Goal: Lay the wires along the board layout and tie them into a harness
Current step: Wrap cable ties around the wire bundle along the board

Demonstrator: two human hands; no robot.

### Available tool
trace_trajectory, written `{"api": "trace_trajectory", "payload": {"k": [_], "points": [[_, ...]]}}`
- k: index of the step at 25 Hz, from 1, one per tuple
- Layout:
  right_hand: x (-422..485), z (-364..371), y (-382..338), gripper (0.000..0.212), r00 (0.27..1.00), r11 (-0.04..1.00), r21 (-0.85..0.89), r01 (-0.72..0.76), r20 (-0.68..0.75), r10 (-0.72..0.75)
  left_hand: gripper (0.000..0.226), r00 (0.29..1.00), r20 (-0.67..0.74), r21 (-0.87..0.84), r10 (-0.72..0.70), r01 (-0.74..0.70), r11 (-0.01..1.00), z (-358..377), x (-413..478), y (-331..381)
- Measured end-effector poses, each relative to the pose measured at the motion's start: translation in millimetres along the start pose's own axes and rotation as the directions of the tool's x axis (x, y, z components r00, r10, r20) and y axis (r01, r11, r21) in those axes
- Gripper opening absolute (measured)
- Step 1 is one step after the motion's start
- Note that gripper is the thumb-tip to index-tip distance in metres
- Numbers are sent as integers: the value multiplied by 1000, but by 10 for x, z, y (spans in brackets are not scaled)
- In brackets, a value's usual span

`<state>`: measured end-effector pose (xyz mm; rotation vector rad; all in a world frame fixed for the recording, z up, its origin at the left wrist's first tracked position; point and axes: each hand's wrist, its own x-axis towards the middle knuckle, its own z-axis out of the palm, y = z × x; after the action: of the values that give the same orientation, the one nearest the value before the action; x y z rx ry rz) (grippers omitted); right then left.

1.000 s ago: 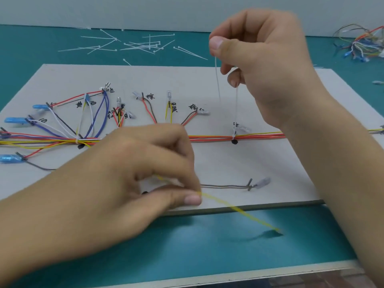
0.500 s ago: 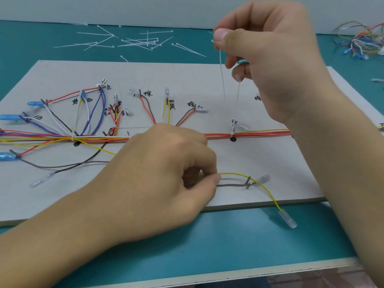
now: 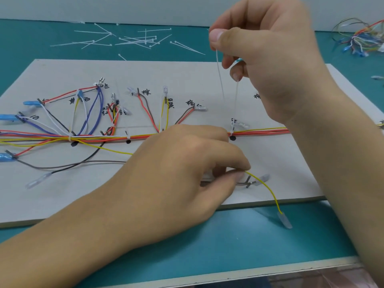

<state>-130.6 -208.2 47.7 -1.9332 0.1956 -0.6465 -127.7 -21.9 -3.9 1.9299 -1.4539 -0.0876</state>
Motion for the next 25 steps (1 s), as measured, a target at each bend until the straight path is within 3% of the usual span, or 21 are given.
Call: {"api": "trace_trajectory", "payload": {"k": [8,17,25], "points": [[-23,31,-13,11,1000,1000,-7,15,12,-15,16,997,63,32,-35,33,999,51,49,92],[-48,31,-43,12,1000,999,-42,20,17,-19,20,988,112,263,-102,70,962,-48,2,117],[-62,43,-57,11,999,998,-44,38,34,-36,19,978,146,302,-150,100,948,-294,-103,40]]}}
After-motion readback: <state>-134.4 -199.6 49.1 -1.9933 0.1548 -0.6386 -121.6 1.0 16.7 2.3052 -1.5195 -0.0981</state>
